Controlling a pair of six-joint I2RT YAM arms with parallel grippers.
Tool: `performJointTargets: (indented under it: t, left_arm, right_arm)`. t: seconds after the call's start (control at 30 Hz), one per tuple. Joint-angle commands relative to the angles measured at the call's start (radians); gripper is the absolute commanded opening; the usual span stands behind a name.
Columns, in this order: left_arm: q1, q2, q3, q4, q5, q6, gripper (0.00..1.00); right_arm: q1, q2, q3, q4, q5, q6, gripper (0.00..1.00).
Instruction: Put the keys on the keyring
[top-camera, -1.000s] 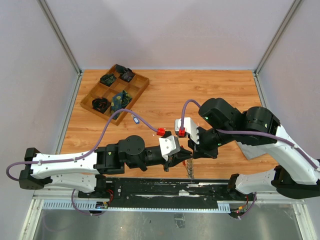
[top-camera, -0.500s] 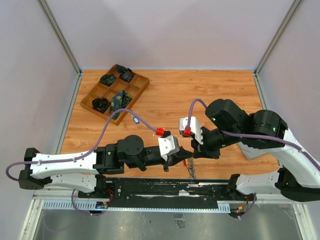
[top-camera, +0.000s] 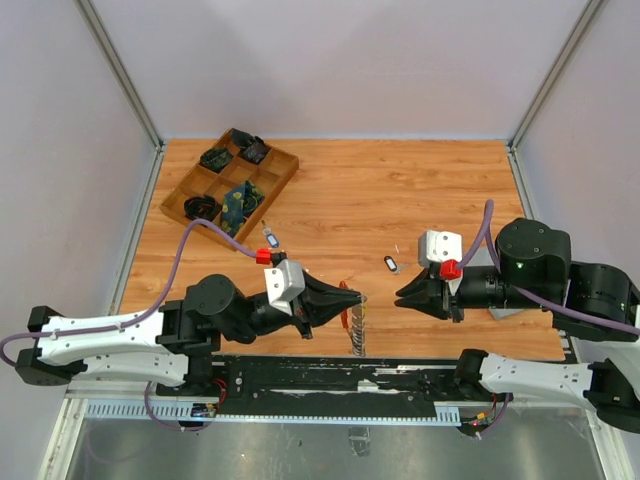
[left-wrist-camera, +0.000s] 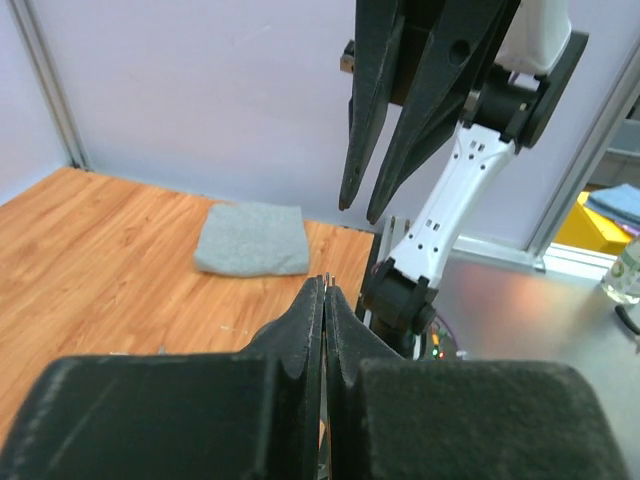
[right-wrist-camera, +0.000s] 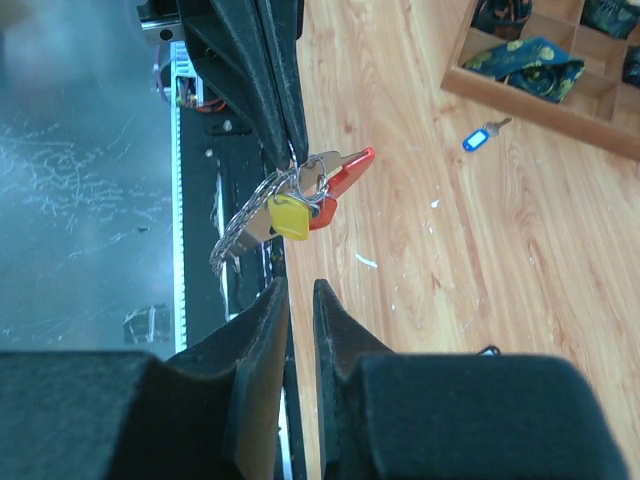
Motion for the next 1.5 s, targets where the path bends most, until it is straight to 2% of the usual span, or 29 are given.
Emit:
performJointTargets:
  t: [0.0,0.2,0.57,0.97,1.17,1.47]
  left_arm:
    - [0.003,-0.046,-0.028,0.134,-0.030,-0.036,0.01]
    - [0.003,-0.058,-0.033,0.154,-0.028,-0.045,0.00]
    - [0.003,-0.072,-0.017,0.161,0.019,-0.043,0.00]
    - [0.003,-0.069,-0.013,0.165,0.028,-0.040,0.00]
    - [0.003,-0.070,-0.015,0.166,0.033,-0.042,0.00]
    - [0.003,-0.071,-0.021,0.170,0.035,-0.042,0.01]
  right_arm:
    - [0.013,-0.016,-0.061,0.147,-0.008,0.028,0.17]
    - [0.014,-0.013,-0.126,0.217,-0.079,0.042,0.20]
    - [0.014,-0.003,-0.188,0.231,-0.099,0.032,0.36]
    - [0.013,0.006,-0.240,0.351,-0.189,0.083,0.40]
    - [0.015,0.008,-0.248,0.378,-0.188,0.092,0.36]
    - [0.015,-0.008,-0.244,0.394,-0.186,0.101,0.07]
